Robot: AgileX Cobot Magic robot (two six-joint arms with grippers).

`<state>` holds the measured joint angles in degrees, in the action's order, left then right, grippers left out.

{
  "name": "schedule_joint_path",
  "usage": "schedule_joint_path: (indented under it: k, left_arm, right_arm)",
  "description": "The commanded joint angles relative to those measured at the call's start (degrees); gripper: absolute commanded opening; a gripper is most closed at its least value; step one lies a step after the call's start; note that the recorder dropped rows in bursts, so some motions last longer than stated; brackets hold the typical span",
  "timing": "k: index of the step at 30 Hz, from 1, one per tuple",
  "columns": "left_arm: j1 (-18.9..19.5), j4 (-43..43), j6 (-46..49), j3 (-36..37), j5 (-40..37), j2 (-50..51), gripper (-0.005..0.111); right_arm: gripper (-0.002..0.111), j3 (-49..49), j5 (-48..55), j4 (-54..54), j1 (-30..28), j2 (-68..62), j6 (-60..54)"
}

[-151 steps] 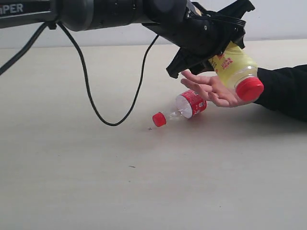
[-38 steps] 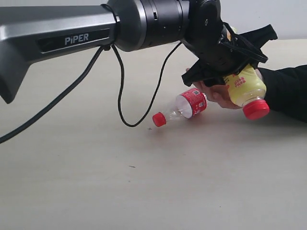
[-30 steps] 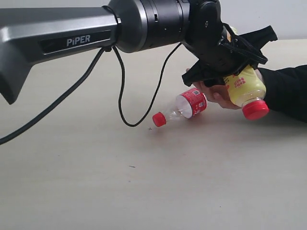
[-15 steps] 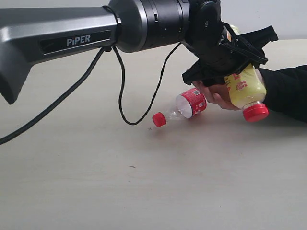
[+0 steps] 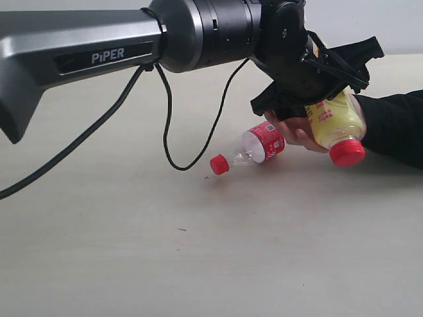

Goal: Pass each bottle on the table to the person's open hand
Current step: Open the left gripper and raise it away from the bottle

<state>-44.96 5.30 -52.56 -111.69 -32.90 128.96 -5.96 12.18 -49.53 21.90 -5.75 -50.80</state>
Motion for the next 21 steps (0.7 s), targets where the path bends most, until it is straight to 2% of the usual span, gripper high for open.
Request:
schedule_joint_path:
  k: [1, 15, 18, 21]
  left_arm:
    - [-0.2, -0.3, 1.7, -0.3, 0.7, -1.8, 0.073]
    - [0.5, -0.4, 5.7, -0.3, -3.3, -9.0, 0.072]
    - [1.1, -0.4, 6.9, -0.3, -5.3, -9.8, 0.064]
    - [2.0, -0.4, 7.5, -0.3, -8.9, -11.5, 0.042]
  right_arm:
    - [0.000, 0.2, -0.5, -0.2, 0.1, 0.3, -0.1]
    - [0.000, 0.2, -0.5, -0.2, 0.1, 0.3, -0.1]
    - [0.000, 0.2, -0.5, -0.2, 0.1, 0.3, -0.1]
    - [0.000, 0.2, -0.5, -0.2, 0.1, 0.3, -0.1]
